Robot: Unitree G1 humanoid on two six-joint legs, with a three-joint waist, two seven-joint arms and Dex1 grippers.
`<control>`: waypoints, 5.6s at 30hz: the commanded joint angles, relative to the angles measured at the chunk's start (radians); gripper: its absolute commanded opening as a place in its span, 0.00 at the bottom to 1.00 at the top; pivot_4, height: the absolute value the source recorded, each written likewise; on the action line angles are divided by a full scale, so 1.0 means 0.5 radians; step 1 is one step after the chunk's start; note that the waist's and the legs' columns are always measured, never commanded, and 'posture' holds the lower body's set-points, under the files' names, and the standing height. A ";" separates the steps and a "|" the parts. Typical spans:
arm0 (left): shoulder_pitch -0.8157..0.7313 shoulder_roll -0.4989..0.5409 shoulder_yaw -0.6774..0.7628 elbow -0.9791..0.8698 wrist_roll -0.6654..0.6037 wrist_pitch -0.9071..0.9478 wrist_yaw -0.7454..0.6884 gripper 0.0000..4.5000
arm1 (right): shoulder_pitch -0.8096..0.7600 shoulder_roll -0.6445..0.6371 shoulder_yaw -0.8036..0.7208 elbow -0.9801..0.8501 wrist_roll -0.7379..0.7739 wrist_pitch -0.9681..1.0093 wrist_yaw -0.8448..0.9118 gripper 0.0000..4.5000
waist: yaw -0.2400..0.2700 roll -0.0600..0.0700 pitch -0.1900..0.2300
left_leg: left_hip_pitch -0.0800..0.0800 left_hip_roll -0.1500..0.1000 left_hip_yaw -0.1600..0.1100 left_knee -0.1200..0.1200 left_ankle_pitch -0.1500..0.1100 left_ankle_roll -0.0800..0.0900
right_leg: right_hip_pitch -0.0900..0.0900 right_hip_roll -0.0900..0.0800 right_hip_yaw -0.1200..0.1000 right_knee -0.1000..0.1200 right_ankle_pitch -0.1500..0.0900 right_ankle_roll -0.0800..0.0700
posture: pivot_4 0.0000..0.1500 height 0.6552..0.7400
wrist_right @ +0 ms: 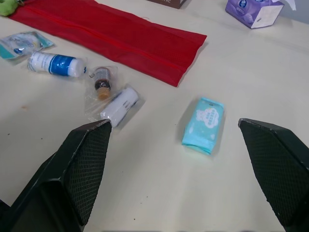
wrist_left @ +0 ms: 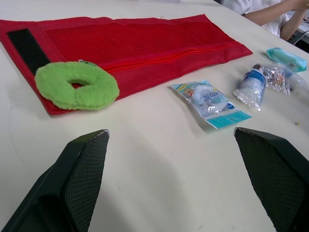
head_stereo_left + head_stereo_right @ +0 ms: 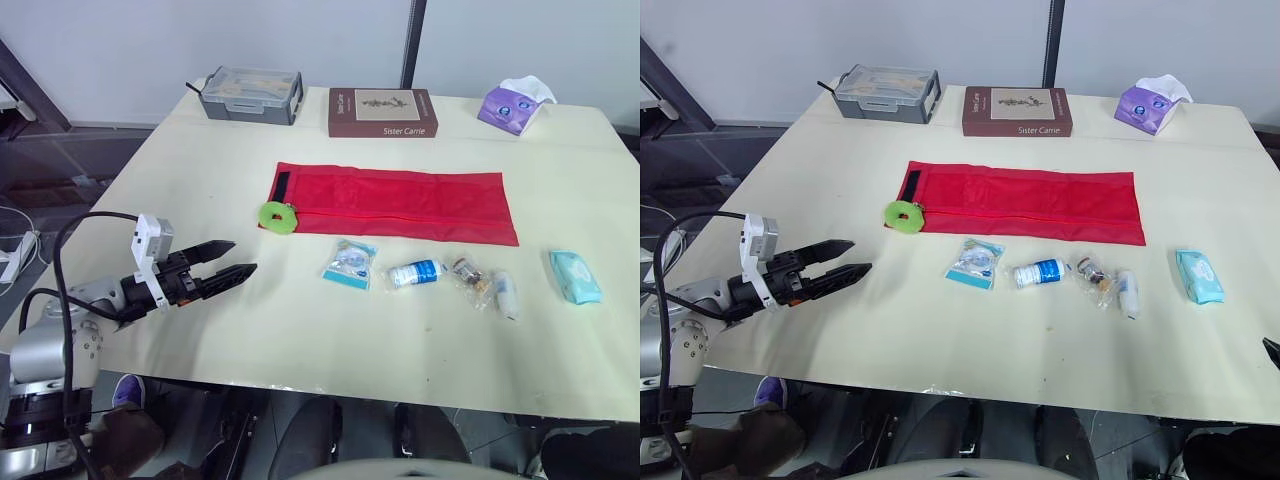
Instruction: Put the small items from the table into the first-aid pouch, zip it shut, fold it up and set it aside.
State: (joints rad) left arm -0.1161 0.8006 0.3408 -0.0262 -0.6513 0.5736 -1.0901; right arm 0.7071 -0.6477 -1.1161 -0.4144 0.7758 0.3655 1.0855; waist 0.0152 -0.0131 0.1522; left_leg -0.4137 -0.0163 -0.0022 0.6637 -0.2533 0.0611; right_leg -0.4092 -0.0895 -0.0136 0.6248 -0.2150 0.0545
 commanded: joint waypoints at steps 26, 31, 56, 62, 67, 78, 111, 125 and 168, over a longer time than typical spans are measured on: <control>-0.400 0.110 -0.423 -0.158 0.081 0.281 -0.027 0.98 | -0.701 -0.418 0.862 -0.958 0.534 0.368 -0.837 1.00 | 0.000 -0.001 0.000 | -0.002 0.000 0.001 0.002 0.001 0.000 | 0.000 0.003 -0.003 0.000 0.000 0.000 | 1.00 1.00; -0.688 0.046 -0.652 -0.224 -0.030 1.097 0.282 0.98 | -0.804 -0.434 1.032 -1.015 0.466 0.340 -0.853 1.00 | 0.012 -0.004 0.002 | -0.004 -0.002 0.000 0.007 0.001 0.001 | 0.001 0.016 -0.007 0.002 0.004 0.008 | 1.00 1.00; -1.518 -0.833 -0.449 0.884 0.013 1.923 0.925 0.54 | -0.337 -0.248 0.758 -1.266 0.431 0.239 -1.004 1.00 | -0.001 -0.011 0.002 | 0.000 0.000 0.000 0.011 0.001 0.002 | 0.005 0.028 -0.001 0.006 0.005 0.012 | 1.00 1.00; -1.469 -0.872 -0.284 0.828 -0.057 1.982 0.928 0.02 | -0.323 -0.295 0.811 -1.265 0.541 0.305 -1.106 1.00 | -0.003 -0.011 0.002 | 0.000 0.000 0.000 0.011 0.001 0.001 | 0.005 0.027 0.000 0.005 0.005 0.011 | 1.00 1.00; -1.276 -0.765 -0.059 0.418 -0.392 2.082 0.848 0.00 | -0.579 -0.472 1.260 -1.209 1.039 0.520 -1.611 1.00 | -0.024 -0.015 0.001 | -0.001 0.004 0.000 0.011 0.005 -0.006 | 0.003 0.020 0.005 0.006 0.005 0.010 | 1.00 1.00; -1.234 -1.237 0.587 -0.069 -1.069 2.082 1.648 0.00 | -1.690 0.078 2.326 -0.613 1.459 0.770 -2.637 1.00 | 0.009 -0.017 0.000 | -0.005 -0.004 -0.003 0.011 0.009 -0.013 | 0.000 0.019 0.004 0.006 0.008 0.007 | 1.00 1.00; -0.725 -0.848 -0.252 -0.324 -2.642 0.952 2.640 0.00 | -2.073 0.626 2.306 -0.275 1.865 0.608 -2.918 0.30 | -0.014 -0.016 0.000 | 0.002 -0.007 0.001 0.010 0.009 -0.012 | -0.002 0.028 0.006 0.019 0.008 0.006 | 1.00 1.00; -0.659 -0.291 -0.350 -0.389 -1.967 1.025 1.976 0.32 | -2.091 0.312 2.222 -0.296 1.975 0.733 -2.984 0.01 | -0.046 -0.014 0.001 | 0.002 -0.006 0.001 0.009 0.007 -0.008 | -0.003 0.032 0.008 0.019 0.007 0.004 | 1.00 1.00; -2.227 -0.555 -1.418 2.633 1.799 -1.531 0.395 0.38 | -1.003 -0.541 1.720 -0.981 1.995 0.502 -2.930 0.01 | -0.005 -0.024 0.007 | -0.008 0.004 0.013 0.011 -0.004 0.010 | -0.004 0.037 0.022 0.003 0.009 0.010 | 1.00 1.00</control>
State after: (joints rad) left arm -1.2203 0.5156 -0.3937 1.2857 0.2484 -0.1874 -0.8873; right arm 0.1901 -0.9038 -0.2054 -0.8852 1.7716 0.6209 -0.4152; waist 0.0128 -0.0253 0.1556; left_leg -0.4174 -0.0142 0.0043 0.6694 -0.2553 0.0663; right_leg -0.4113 -0.0709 -0.0027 0.6265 -0.2104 0.0594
